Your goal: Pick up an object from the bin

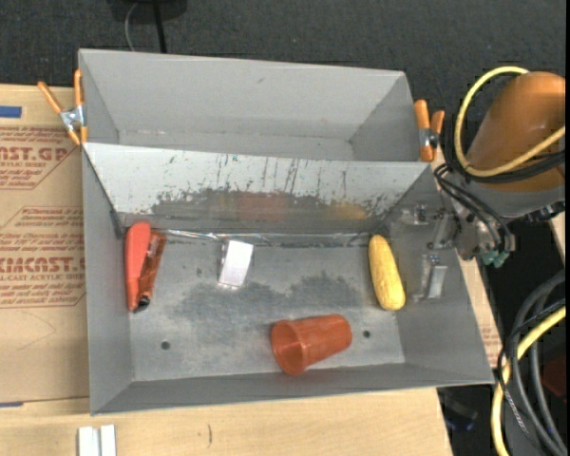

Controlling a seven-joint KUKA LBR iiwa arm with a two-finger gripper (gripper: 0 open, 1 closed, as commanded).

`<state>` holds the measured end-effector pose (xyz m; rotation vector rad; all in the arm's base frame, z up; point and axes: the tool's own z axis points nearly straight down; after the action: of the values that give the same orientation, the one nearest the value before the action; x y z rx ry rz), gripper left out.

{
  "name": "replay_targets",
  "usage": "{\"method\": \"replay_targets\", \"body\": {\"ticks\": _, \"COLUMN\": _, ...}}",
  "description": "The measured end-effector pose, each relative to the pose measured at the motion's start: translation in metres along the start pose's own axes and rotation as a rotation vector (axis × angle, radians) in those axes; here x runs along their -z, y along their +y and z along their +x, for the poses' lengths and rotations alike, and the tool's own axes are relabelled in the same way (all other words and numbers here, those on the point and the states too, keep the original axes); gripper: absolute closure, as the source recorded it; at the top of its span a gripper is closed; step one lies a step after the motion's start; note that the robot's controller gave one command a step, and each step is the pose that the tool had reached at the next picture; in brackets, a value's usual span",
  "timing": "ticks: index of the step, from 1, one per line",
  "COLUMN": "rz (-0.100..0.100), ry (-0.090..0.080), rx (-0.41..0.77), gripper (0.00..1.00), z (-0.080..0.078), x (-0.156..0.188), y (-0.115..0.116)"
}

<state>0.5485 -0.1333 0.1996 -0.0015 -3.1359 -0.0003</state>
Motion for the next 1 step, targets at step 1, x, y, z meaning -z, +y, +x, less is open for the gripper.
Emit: {"method": "replay_targets", "body": {"ticks": 1, "rz": 0.001, "ry": -0.008, "rx": 0.001, "gripper": 0.00, "z": -0.0017, "x": 0.0047, "y": 0.0005}}
